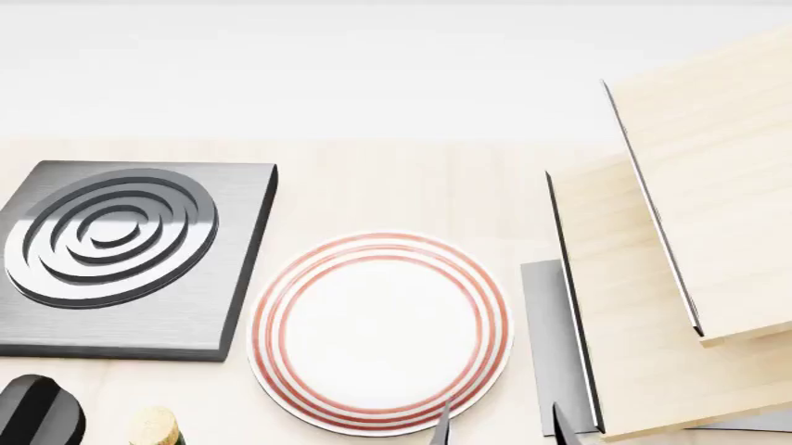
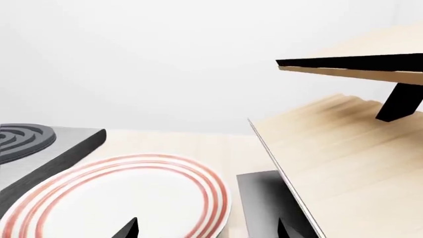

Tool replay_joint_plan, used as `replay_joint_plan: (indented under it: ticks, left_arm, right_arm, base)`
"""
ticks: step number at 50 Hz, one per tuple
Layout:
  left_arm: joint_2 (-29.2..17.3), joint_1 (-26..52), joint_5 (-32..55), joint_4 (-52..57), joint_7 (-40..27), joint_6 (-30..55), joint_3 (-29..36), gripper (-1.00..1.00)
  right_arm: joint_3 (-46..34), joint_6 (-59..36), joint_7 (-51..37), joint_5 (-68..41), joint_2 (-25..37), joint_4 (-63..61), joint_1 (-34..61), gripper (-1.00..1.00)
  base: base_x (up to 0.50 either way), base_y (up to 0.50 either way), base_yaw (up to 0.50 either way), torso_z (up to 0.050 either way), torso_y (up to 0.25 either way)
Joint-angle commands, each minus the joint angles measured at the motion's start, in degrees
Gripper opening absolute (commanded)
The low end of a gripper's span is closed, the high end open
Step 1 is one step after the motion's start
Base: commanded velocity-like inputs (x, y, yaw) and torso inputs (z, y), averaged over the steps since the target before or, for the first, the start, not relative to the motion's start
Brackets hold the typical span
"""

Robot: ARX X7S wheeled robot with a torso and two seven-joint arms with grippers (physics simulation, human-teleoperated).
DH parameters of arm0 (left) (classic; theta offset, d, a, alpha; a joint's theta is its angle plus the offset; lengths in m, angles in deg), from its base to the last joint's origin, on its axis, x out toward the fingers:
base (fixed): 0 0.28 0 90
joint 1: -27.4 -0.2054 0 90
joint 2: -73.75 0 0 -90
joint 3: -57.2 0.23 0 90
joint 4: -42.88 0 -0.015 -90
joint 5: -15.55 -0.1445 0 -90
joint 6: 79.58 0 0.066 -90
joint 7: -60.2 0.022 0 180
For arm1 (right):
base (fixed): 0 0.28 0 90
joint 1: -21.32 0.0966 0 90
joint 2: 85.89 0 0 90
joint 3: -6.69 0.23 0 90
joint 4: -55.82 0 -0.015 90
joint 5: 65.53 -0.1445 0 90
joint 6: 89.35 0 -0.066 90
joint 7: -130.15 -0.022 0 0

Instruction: Pick up the akita bowl and put it on the plate.

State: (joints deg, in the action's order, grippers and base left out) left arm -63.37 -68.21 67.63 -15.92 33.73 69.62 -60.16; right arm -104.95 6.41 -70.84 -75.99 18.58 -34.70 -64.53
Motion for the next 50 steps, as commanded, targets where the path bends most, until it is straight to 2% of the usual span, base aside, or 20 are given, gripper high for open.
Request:
replay_joint_plan:
  ticks: [1, 29, 50]
  left_arm:
    - [-0.6, 0.4, 1.0, -2.3, -0.6, 2.6, 1.0, 1.0]
    - [-3.5, -3.9, -1.2, -2.3, 2.5, 3.2, 6.6, 1.0]
    - [-3.1, -7.6, -0.8, -4.1, 4.2, 2.5, 4.3, 1.0]
  right_arm:
    - [-0.3, 0.3, -0.1, -0.2, -0.1, 1.0, 0.3, 1.0]
    - [-1.1, 0.9, -0.4, -0.4, -0.2, 3.0, 1.2, 1.0]
    - [-1.7, 0.0, -1.0, -0.5, 0.0, 2.6, 1.5, 1.0]
  base:
    - [0.0, 0.0, 0.0, 0.0, 0.0]
    - [0.0, 0.0, 0.0, 0.0, 0.0]
    - [0.0, 0.0, 0.0, 0.0, 0.0]
